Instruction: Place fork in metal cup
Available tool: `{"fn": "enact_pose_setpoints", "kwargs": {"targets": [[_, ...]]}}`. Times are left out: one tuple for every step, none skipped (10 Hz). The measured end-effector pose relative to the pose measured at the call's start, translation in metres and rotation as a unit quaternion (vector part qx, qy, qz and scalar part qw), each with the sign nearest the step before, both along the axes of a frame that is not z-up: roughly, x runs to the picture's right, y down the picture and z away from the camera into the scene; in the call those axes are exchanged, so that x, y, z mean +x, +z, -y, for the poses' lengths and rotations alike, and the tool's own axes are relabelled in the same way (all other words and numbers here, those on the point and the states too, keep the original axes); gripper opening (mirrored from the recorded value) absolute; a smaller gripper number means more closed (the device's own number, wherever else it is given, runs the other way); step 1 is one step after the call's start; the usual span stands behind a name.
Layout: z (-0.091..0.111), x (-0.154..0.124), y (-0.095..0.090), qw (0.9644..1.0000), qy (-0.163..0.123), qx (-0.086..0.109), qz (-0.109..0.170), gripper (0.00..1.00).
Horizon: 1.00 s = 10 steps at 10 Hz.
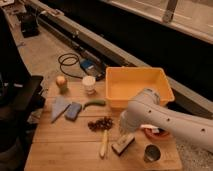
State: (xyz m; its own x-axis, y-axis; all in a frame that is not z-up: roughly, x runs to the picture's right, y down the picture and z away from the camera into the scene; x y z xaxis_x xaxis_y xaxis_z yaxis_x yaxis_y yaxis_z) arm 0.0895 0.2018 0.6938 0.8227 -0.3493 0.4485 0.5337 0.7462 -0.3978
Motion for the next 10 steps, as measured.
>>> {"fn": "enact_pose_setpoints", "kwargs": {"targets": [[0.0, -0.001, 0.0, 1.0, 0.0, 0.0, 0.0, 0.0], [0.0, 0.001, 0.0, 1.0, 0.001, 0.0, -0.001, 0.0], [0.0, 0.001, 0.0, 1.0, 0.0, 0.0, -0.001, 0.0], [0.0, 0.0, 0.001, 1.0, -0.001, -0.001, -0.001, 0.0], [-0.001, 0.001, 0.001, 1.0, 0.0, -0.001, -0.006, 0.0], [-0.003, 0.004, 0.002, 0.9998, 0.007, -0.006, -0.017, 0.0], [-0.005, 0.017, 0.003, 0.9992, 0.02, -0.01, -0.031, 0.0], [-0.008, 0.031, 0.003, 0.9984, 0.033, -0.014, -0.044, 0.0], [-0.012, 0.052, 0.003, 0.9968, 0.048, -0.02, -0.061, 0.0], [-0.018, 0.073, 0.002, 0.9946, 0.064, -0.026, -0.077, 0.0]]}}
